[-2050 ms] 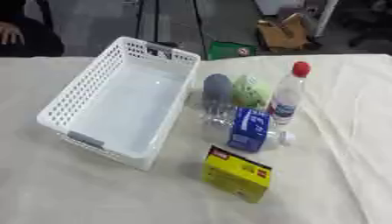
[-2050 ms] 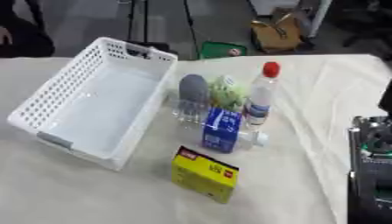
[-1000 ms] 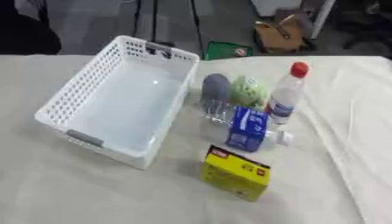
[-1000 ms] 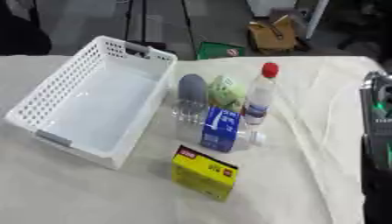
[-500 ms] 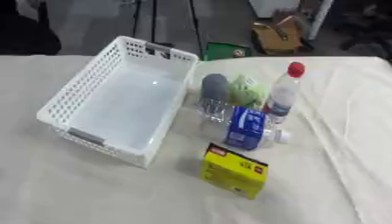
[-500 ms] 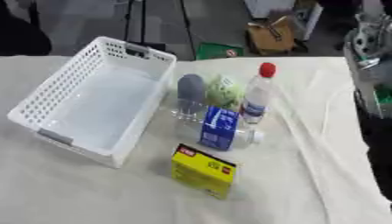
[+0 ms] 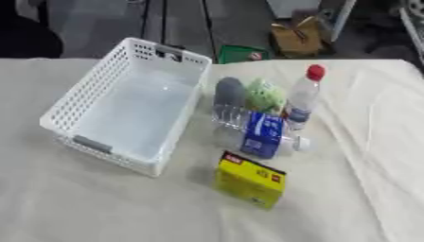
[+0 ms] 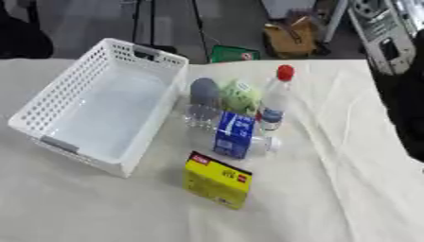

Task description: Pick up objects on the table and place them in the box.

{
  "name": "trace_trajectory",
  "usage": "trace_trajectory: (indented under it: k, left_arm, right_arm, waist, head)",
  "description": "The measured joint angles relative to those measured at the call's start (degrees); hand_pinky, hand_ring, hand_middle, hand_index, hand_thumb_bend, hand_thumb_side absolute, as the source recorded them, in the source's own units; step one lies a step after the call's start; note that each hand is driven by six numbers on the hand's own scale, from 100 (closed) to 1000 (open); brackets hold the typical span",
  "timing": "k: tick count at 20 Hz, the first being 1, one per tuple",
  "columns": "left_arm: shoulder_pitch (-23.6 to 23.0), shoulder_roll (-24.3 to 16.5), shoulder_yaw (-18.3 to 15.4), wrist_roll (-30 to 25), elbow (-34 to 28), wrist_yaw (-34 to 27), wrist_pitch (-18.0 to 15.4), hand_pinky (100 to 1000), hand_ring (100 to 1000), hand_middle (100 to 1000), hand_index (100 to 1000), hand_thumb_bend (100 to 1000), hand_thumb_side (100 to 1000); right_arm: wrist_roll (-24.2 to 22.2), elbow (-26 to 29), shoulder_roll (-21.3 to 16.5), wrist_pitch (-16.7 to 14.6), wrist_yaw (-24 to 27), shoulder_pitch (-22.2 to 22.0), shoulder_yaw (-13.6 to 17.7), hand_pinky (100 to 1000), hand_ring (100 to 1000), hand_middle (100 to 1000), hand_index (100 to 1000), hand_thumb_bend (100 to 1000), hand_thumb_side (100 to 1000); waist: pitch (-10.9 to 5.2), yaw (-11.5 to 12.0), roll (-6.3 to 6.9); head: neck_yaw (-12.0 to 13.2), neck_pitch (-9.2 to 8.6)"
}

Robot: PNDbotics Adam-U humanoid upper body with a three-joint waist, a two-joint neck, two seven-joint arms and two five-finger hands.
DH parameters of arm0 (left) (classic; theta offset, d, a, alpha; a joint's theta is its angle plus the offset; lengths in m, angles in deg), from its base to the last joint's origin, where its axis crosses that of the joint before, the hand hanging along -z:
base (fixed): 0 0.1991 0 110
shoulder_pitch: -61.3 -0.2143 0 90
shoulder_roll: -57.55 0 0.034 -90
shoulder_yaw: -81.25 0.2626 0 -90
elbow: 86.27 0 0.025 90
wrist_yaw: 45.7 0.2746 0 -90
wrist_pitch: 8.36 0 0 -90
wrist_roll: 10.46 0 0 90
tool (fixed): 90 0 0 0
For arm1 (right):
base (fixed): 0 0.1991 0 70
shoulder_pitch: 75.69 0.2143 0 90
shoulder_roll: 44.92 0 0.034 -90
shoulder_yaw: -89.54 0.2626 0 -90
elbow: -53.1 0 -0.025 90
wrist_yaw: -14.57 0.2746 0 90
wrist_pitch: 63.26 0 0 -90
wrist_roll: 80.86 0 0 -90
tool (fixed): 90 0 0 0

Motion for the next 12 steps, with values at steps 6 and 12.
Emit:
trace_trajectory:
  k: [6,12]
  left_arm:
    - [-0.4,0.0,0.1,0.0,0.0,0.0,0.3,807,790,778,797,100,729]
    - [-0.4,0.0,0.2,-0.1,0.0,0.0,0.8,807,790,777,794,100,729]
  right_arm:
    - [-4.4,-1.6,-0.3,-0.2,3.0,4.3,-8.3,854,832,806,929,259,1000]
    - [-11.0,-0.4,1.4,2.6,9.3,6.9,-13.9,896,884,825,946,307,1000]
  waist:
    - [-0.54,-1.1,-0.43]
    - [-0.72,-1.7,-0.54]
  head:
    - [0.6,0.32]
    - [1.0,0.38]
